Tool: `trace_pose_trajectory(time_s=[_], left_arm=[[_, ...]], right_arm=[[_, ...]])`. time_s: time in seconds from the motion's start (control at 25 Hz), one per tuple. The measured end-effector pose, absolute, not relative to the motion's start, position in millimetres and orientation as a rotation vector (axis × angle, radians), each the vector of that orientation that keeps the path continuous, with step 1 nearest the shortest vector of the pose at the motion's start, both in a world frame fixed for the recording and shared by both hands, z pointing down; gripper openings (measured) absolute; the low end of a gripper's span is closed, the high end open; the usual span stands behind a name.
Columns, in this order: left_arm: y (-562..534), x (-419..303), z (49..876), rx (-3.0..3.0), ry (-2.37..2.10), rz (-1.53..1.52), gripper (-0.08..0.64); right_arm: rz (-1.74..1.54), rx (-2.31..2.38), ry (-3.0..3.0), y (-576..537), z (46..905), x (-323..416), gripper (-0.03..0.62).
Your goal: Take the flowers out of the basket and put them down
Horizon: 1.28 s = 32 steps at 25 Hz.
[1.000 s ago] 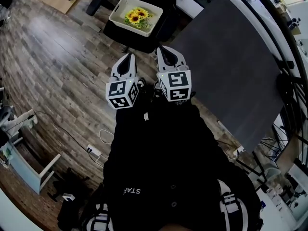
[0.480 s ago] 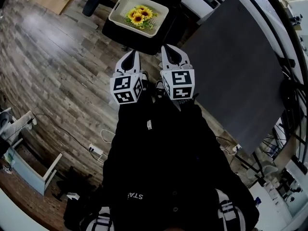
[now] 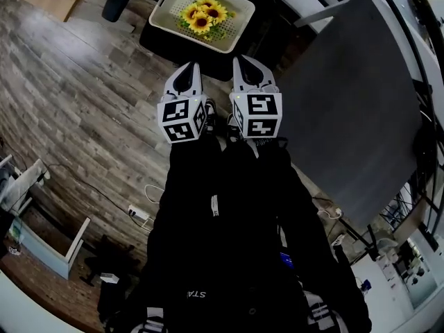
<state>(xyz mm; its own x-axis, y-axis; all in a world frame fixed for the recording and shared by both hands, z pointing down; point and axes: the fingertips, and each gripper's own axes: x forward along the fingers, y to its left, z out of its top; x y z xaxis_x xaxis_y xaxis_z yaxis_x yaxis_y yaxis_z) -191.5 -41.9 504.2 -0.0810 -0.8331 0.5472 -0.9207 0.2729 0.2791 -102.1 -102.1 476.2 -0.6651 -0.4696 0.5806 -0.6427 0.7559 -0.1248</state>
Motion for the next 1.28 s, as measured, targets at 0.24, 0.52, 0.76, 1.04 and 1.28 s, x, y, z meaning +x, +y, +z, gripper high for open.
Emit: trace_pose_trajectory(time_s=[0.24, 0.52, 0.76, 1.04, 1.28], left_arm=[[-68.4, -217.1, 554.3, 1.568, -1.921, 0.193, 0.000], [-87.2, -237.2, 599.4, 1.546, -1.915, 0.183, 0.000], [-98.2, -251.1, 639.9, 1.513, -1.899, 0.186, 0.000], [-103.2, -264.9, 670.6, 1.482, -1.883, 0.202, 0.000], [-109.6, -277.4, 681.4, 1.464, -1.875, 0.206, 0.000]], right_arm=[[0.482, 0.854, -2.403, -124.6, 528.5, -127.9, 0.012], [0.499, 0.859, -2.367, -141.3, 583.3, -146.7, 0.012], [0.508, 0.829, -2.330, -154.6, 629.9, -169.2, 0.012], [0.550, 0.826, -2.286, -167.6, 661.3, -183.8, 0.012], [0.572, 0.840, -2.298, -177.6, 668.4, -201.2, 0.013]])
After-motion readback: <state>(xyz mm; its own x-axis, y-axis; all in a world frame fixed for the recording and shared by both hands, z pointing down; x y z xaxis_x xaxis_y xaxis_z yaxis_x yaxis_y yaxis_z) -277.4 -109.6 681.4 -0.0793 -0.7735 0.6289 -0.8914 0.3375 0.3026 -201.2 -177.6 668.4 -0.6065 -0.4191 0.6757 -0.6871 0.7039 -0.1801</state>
